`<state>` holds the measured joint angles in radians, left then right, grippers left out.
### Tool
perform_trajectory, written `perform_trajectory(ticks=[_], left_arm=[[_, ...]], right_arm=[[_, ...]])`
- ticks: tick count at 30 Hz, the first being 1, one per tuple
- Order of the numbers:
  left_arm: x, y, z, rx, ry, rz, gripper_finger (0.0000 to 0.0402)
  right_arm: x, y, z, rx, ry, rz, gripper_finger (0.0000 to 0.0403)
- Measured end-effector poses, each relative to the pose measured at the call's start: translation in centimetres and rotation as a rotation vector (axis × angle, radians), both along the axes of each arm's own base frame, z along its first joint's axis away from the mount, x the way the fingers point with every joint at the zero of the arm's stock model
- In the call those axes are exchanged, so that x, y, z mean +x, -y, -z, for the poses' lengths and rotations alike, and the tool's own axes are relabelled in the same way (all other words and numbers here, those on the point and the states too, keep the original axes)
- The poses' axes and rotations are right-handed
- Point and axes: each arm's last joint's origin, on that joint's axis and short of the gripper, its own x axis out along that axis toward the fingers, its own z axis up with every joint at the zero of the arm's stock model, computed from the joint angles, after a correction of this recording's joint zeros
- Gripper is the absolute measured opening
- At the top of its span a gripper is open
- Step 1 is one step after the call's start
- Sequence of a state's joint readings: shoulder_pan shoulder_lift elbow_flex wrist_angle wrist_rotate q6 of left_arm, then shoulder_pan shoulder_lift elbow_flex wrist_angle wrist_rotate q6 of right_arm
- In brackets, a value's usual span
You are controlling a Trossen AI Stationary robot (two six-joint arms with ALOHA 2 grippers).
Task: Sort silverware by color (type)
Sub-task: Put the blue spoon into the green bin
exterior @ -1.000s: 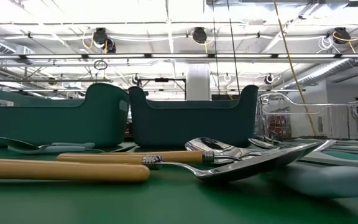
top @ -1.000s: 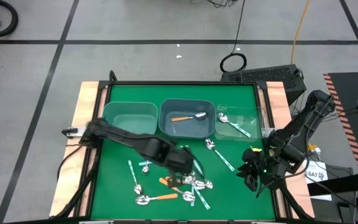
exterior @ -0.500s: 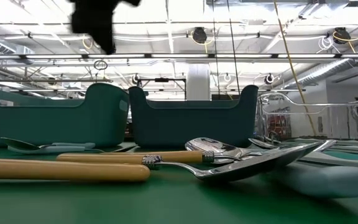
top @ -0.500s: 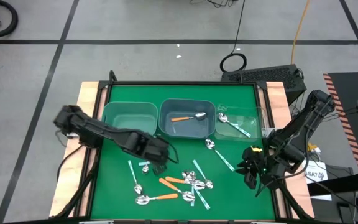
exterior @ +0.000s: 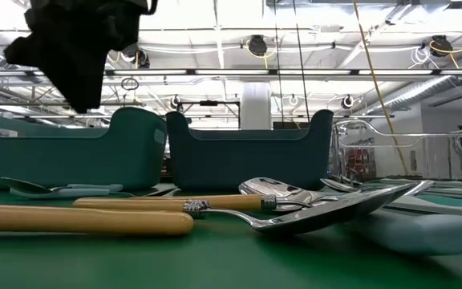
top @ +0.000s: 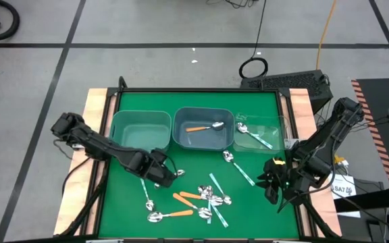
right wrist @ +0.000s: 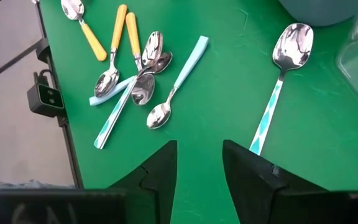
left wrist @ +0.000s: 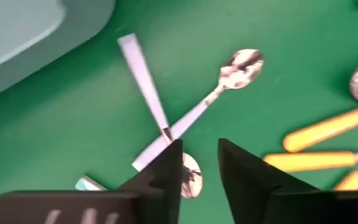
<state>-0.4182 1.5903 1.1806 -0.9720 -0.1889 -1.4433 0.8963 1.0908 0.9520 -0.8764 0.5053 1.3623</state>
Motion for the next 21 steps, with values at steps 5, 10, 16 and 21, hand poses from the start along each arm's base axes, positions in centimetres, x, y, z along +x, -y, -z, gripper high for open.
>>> perform_trajectory(ticks=[5,10,16,21], left_arm=[[-0.6,-0.1,1.0,0.015,-0.002,-0.151,0.0145],[-1.0,-0.3,2.7,-0.015,0.016,-0.290,0.0147],[-1.2,-0.5,4.2,-0.043,0.054,-0.364,0.0147],[-1.1,-0.6,5.2,-0.002,0.044,-0.393,0.0147]], right_arm=[[0.0,0.0,0.0,0.018,0.014,0.040,0.0123],[0.1,0.0,0.0,0.013,0.015,0.034,0.0123],[0.1,0.0,-0.1,0.025,0.021,0.039,0.0123],[0.1,0.0,-0.1,0.024,0.020,0.039,0.0123]])
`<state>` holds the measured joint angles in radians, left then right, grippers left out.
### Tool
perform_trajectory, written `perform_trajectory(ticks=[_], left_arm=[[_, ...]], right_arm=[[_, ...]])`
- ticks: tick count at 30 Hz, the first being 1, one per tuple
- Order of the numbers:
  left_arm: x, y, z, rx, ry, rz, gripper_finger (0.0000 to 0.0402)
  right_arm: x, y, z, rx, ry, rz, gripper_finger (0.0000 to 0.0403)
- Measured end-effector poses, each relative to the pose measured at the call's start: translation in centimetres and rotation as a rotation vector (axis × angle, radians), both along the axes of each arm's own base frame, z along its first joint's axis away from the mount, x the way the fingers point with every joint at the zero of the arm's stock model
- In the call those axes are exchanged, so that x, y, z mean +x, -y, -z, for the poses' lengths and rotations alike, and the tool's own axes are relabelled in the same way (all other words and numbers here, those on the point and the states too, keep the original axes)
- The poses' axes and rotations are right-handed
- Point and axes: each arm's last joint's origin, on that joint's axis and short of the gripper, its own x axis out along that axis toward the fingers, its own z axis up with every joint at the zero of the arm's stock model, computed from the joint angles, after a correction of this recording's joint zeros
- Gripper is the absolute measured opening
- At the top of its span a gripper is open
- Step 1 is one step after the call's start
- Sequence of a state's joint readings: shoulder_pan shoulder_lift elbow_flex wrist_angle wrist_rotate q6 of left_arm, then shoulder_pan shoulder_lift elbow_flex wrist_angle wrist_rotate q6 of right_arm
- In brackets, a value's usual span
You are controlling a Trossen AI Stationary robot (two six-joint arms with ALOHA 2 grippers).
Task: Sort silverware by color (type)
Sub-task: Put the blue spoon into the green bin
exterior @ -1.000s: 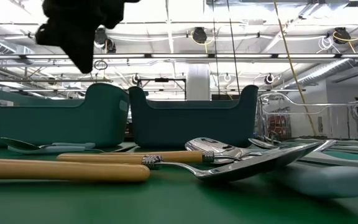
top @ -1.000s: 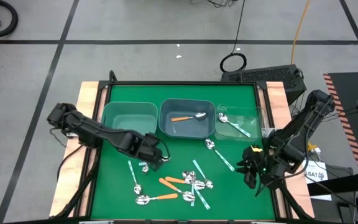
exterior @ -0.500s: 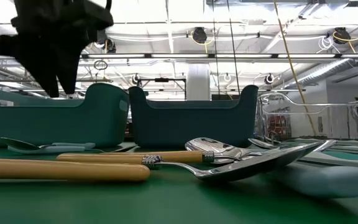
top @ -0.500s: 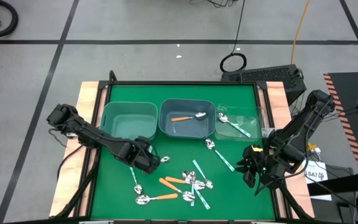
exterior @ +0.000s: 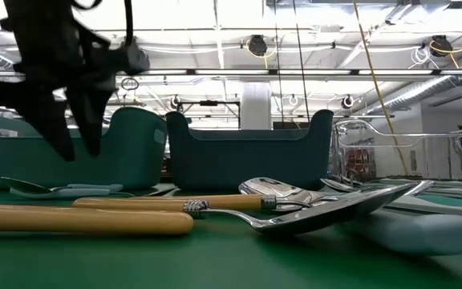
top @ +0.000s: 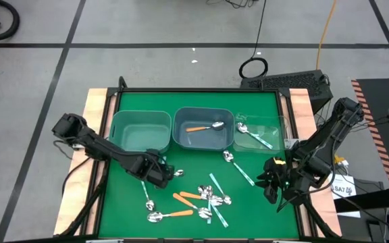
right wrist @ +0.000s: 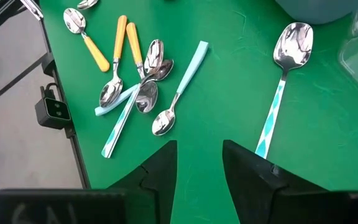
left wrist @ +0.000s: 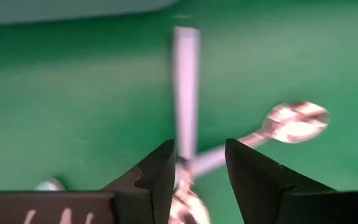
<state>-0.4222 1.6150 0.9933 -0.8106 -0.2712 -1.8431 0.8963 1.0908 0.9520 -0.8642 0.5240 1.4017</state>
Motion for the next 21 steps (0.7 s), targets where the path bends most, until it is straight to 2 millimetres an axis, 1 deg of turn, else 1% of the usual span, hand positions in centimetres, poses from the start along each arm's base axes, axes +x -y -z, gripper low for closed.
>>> perform_trajectory(ticks=[6,9,12,18,21], left_arm=[[0.9,0.2,1.9,0.023,-0.023,0.001,0.0147],[1.7,0.5,2.7,0.013,0.009,0.000,0.0147],[2.2,0.8,3.6,-0.001,0.001,-0.004,0.0147],[2.4,1.0,4.3,-0.003,-0.005,-0.014,0.0147],[2.2,1.0,4.3,0.006,-0.024,-0.012,0.0136]], right_arm=[[0.0,0.0,0.0,0.000,0.000,0.000,0.0123],[0.0,0.0,0.0,0.001,0.000,0.000,0.0123],[0.0,0.0,0.0,0.007,0.005,0.000,0.0123],[0.1,-0.1,-0.1,0.015,0.011,0.000,0.0123],[0.1,-0.1,-0.1,0.014,0.011,0.000,0.0123]])
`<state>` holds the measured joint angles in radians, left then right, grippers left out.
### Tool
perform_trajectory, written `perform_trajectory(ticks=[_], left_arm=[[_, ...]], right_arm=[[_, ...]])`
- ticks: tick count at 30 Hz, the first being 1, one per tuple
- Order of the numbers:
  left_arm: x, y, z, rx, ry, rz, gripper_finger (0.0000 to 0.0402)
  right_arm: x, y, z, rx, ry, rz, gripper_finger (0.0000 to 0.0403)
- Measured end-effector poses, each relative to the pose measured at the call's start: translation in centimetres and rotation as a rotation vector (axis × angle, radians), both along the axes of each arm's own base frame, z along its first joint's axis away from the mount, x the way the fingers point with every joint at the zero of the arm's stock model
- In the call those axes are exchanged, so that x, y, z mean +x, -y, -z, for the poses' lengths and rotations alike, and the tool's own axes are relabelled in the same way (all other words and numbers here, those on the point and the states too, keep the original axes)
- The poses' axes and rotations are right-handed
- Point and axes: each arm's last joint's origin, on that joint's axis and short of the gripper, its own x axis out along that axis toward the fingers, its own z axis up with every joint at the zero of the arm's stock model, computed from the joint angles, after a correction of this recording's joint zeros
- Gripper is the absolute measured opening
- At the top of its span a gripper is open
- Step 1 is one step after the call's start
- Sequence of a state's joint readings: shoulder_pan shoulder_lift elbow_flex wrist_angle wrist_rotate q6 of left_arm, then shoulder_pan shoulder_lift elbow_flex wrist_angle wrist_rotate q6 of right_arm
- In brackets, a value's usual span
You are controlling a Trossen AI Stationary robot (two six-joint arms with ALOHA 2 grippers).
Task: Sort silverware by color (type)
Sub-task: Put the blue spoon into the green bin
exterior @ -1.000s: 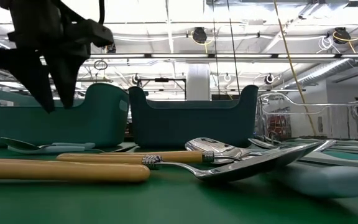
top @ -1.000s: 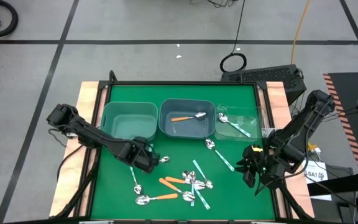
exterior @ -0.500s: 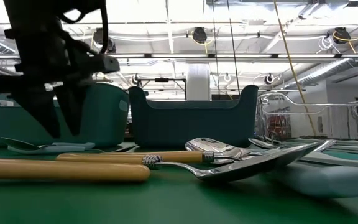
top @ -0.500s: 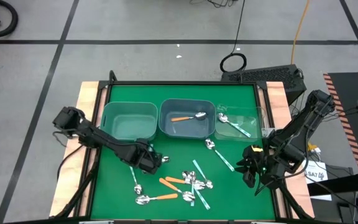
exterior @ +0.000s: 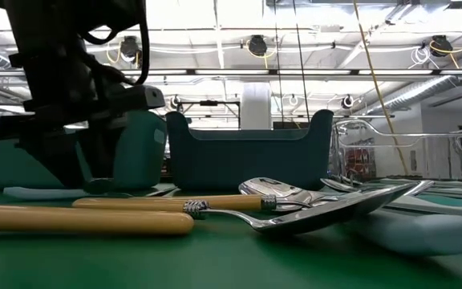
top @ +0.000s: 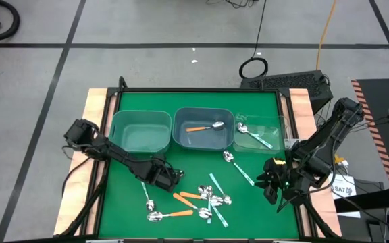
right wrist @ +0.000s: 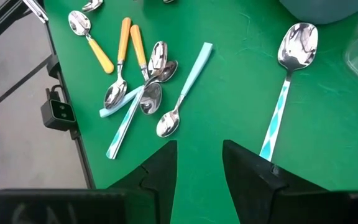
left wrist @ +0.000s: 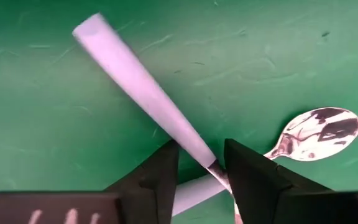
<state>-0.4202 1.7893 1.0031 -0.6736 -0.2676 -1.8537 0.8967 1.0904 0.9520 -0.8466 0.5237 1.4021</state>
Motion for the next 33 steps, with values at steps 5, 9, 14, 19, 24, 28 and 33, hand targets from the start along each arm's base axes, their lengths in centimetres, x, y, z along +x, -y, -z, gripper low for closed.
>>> perform_trajectory(ticks=[5,9,14,19,24,28,33], left_arm=[[-0.3,-0.1,0.1,0.020,-0.043,0.062,0.0075],[-0.2,-0.1,0.1,0.027,-0.049,0.113,0.0029],[-0.1,-0.1,0.1,0.024,-0.038,0.117,0.0029],[-0.1,0.2,0.0,0.027,-0.036,0.122,0.0029],[-0.3,0.6,-0.1,0.030,-0.028,0.135,0.0029],[-0.1,1.3,-0.8,0.017,-0.037,0.160,0.0029],[0.5,1.9,-1.9,0.015,-0.015,0.186,0.0029]], right_arm=[[0.0,0.0,0.0,0.003,0.001,0.004,0.0123],[0.0,0.0,0.0,0.004,0.002,0.007,0.0123],[0.0,0.0,0.0,0.005,0.003,0.008,0.0123],[0.0,0.0,0.0,0.007,0.005,0.008,0.0123],[0.0,0.0,0.0,0.010,0.008,0.008,0.0123],[0.1,0.0,0.0,0.010,0.008,0.008,0.0123],[0.0,0.0,0.0,0.009,0.008,0.007,0.0123]])
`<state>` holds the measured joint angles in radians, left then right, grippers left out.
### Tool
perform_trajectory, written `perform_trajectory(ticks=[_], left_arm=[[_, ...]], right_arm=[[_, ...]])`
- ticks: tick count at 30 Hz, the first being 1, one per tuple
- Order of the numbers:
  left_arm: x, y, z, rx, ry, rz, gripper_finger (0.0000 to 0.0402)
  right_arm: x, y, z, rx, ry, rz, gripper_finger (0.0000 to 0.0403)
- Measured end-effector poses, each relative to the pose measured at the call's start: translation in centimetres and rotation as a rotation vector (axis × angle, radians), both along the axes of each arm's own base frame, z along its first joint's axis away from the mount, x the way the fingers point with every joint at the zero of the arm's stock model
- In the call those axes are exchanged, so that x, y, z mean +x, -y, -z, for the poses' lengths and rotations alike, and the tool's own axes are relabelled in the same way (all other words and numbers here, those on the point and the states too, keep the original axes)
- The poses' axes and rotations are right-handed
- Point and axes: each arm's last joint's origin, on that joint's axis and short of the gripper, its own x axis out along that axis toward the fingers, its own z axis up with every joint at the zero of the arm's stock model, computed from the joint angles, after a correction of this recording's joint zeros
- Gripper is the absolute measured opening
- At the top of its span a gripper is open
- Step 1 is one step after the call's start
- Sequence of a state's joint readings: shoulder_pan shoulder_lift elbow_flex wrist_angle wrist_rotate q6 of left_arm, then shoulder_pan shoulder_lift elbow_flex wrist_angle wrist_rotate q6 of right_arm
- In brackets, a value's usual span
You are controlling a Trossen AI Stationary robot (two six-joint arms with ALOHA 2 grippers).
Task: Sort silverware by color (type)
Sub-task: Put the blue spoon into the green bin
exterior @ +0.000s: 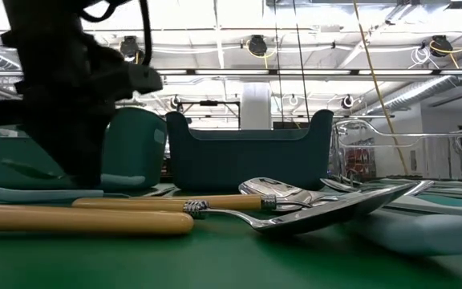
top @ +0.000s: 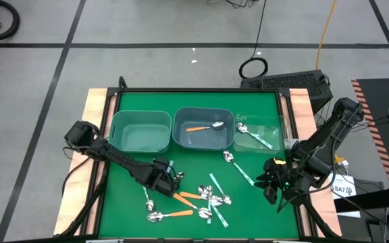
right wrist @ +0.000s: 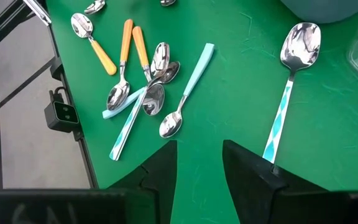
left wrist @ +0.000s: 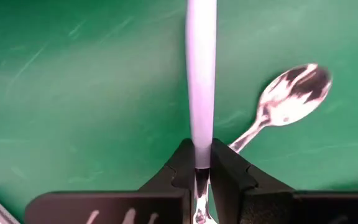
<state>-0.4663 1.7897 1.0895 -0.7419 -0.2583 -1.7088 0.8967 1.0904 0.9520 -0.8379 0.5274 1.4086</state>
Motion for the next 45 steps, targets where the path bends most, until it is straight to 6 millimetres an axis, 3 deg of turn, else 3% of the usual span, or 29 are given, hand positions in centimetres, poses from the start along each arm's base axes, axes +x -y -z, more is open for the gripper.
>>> perform_trajectory(ticks=[12,23,33,45], left_arm=[[1.2,0.5,-3.8,0.052,-0.006,0.052,0.0029],[2.4,0.7,-9.3,0.113,0.004,0.139,0.0029],[2.7,-1.0,-13.8,0.156,-0.058,0.231,0.0029],[2.4,-5.6,-16.8,0.174,-0.256,0.499,0.0029]], right_arm=[[0.0,0.1,0.0,-0.028,0.015,0.002,0.0123],[0.0,0.1,0.0,-0.046,0.028,0.003,0.0123],[0.1,0.3,-0.1,-0.089,0.064,0.025,0.0123],[0.1,0.3,-0.1,-0.090,0.061,0.025,0.0123]])
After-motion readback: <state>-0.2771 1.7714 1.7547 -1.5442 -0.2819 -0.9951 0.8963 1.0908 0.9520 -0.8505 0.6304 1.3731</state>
